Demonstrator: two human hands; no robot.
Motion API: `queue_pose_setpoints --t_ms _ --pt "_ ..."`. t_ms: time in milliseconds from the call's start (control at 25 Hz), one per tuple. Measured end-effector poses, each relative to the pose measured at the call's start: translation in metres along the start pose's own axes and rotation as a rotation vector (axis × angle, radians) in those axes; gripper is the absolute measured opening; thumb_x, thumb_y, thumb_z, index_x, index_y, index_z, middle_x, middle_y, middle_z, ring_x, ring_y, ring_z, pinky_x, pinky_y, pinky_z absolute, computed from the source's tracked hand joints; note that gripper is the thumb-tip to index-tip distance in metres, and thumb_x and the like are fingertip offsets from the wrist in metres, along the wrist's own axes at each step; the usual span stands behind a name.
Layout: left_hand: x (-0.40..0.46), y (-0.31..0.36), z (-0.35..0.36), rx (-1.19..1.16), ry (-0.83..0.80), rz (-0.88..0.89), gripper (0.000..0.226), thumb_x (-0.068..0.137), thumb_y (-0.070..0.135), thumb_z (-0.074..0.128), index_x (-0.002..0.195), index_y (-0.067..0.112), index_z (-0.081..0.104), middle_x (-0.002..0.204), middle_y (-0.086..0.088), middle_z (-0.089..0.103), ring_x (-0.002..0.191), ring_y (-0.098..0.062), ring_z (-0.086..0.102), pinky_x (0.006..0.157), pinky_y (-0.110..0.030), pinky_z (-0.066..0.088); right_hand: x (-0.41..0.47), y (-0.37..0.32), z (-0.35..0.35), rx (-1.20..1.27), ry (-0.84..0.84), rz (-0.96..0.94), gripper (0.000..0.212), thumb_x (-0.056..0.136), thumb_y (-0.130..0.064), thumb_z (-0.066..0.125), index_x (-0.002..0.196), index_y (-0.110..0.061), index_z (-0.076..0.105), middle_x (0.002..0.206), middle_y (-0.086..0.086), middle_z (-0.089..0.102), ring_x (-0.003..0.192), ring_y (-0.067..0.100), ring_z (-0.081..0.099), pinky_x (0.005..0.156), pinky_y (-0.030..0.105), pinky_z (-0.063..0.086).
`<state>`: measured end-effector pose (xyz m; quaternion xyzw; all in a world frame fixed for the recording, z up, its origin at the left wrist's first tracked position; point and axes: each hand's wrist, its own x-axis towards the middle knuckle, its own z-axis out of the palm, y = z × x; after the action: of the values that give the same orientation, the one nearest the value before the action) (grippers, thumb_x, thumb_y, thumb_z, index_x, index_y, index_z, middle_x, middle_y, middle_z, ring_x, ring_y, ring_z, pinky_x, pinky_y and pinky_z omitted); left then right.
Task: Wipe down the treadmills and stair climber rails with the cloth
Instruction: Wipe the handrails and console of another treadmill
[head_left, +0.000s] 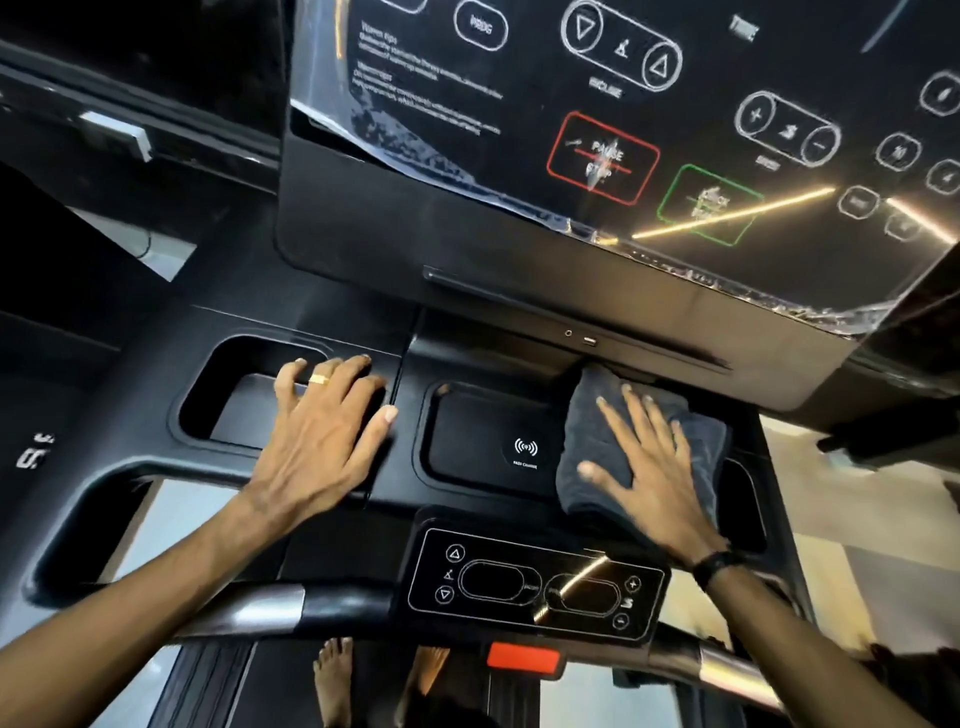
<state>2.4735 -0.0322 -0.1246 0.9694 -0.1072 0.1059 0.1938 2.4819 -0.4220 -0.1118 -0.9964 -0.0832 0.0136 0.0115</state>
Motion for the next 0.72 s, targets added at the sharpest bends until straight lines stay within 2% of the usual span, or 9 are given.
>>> queue_pose_setpoints --t_ms 160,200,320,440,600,720 --pt "-0.002 -0.002 0.000 -0.008 0.008 -0.005 0.047 0.101 0.045 0.025 0.114 0.018 0.062 0.132 -0.004 0.056 0.124 -0.025 0.050 0.112 -0.046 0.012 -0.039 0.001 0.019 -0.041 0.067 0.022 0.074 0.090 -0.084 0.012 0.155 -0.052 -0.003 0.167 -0.002 0.011 0.154 0.026 0.014 0.116 0.063 0.023" --pt "-0.002 -0.002 0.001 0.000 0.006 -0.006 0.047 0.101 0.045 0.025 0.114 0.018 0.061 0.132 -0.004 0.056 0.124 -0.026 0.051 0.112 -0.046 0.011 -0.041 0.004 0.021 -0.051 0.072 0.034 0.075 0.089 -0.085 0.012 0.154 -0.052 -0.003 0.167 -0.003 0.012 0.153 0.025 0.015 0.116 0.063 0.024" --pt "0.000 0.001 0.001 0.025 -0.009 -0.006 0.049 0.101 0.045 0.024 0.114 0.016 0.062 0.135 -0.006 0.055 0.125 -0.027 0.050 0.111 -0.046 0.011 -0.019 0.013 0.012 0.066 0.052 0.184 0.084 0.081 -0.092 0.016 0.154 -0.053 0.006 0.168 -0.011 0.007 0.155 0.015 0.003 0.121 0.055 0.009" --pt "0.000 0.003 0.001 0.037 -0.033 0.011 0.053 0.100 0.046 0.024 0.117 0.014 0.063 0.141 -0.007 0.053 0.129 -0.029 0.048 0.110 -0.048 0.013 0.004 0.012 0.003 0.143 0.057 0.298 0.098 0.076 -0.094 0.018 0.156 -0.038 0.018 0.168 -0.005 0.012 0.155 0.016 0.004 0.123 0.053 0.005" --pt "0.007 0.009 -0.004 0.015 -0.085 0.108 0.054 0.098 0.048 0.029 0.122 0.013 0.063 0.148 -0.009 0.049 0.130 -0.031 0.047 0.110 -0.049 0.017 -0.015 0.003 0.008 0.144 0.078 0.278 0.090 0.081 -0.090 0.015 0.157 -0.041 0.016 0.169 -0.006 0.005 0.155 0.016 -0.001 0.123 0.053 0.001" --pt "0.026 0.025 -0.003 0.002 -0.102 0.184 0.058 0.097 0.051 0.031 0.125 0.012 0.063 0.147 -0.009 0.050 0.130 -0.031 0.048 0.110 -0.050 0.020 -0.045 0.003 0.024 0.055 0.098 0.269 0.083 0.085 -0.089 0.011 0.157 -0.046 0.010 0.168 -0.004 0.007 0.155 0.021 0.003 0.121 0.059 0.010"
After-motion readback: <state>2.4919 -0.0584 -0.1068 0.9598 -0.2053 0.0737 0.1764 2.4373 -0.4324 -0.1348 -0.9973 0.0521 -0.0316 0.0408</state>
